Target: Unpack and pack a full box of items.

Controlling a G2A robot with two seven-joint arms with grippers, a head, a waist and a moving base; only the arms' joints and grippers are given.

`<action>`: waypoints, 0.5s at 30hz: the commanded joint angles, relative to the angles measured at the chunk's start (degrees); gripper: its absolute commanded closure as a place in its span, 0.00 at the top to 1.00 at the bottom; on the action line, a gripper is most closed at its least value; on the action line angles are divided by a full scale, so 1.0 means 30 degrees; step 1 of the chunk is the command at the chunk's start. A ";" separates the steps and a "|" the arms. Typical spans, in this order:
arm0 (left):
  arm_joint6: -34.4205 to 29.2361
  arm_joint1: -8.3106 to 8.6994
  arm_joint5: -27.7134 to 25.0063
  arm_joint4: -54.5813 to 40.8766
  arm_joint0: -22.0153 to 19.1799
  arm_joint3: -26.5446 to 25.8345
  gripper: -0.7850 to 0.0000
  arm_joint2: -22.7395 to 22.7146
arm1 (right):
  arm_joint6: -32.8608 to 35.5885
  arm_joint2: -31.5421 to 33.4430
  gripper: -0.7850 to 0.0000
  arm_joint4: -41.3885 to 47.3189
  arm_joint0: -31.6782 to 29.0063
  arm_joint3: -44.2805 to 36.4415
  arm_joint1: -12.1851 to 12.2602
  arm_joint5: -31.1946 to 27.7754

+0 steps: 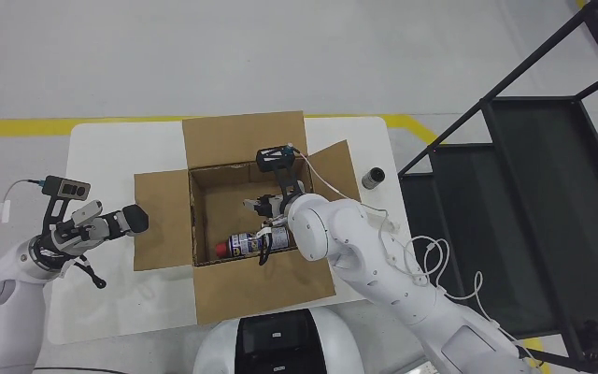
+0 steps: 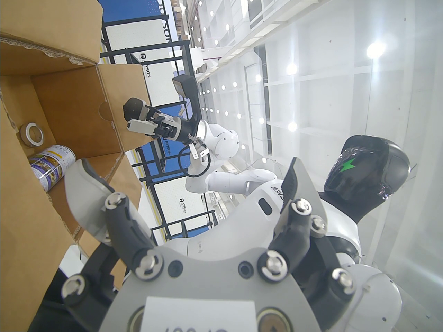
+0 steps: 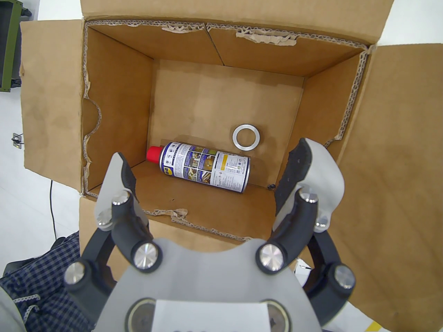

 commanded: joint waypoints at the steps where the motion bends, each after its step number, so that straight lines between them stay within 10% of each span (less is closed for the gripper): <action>1: -0.0001 0.0000 0.0000 -0.0002 0.0000 0.0000 1.00 0.0000 | 0.0000 -0.0001 1.00 0.0000 0.0000 0.0001 0.0000 0.0000; 10: -0.0001 0.0000 0.0000 -0.0002 0.0000 0.0000 1.00 0.0000 | -0.0110 -0.0036 1.00 -0.0035 -0.0021 0.0030 0.0003 -0.0183; 15: -0.0001 0.0000 0.0000 -0.0002 0.0000 0.0000 1.00 0.0000 | -0.0201 -0.0657 1.00 -0.1604 0.0628 0.0718 0.0093 -0.4007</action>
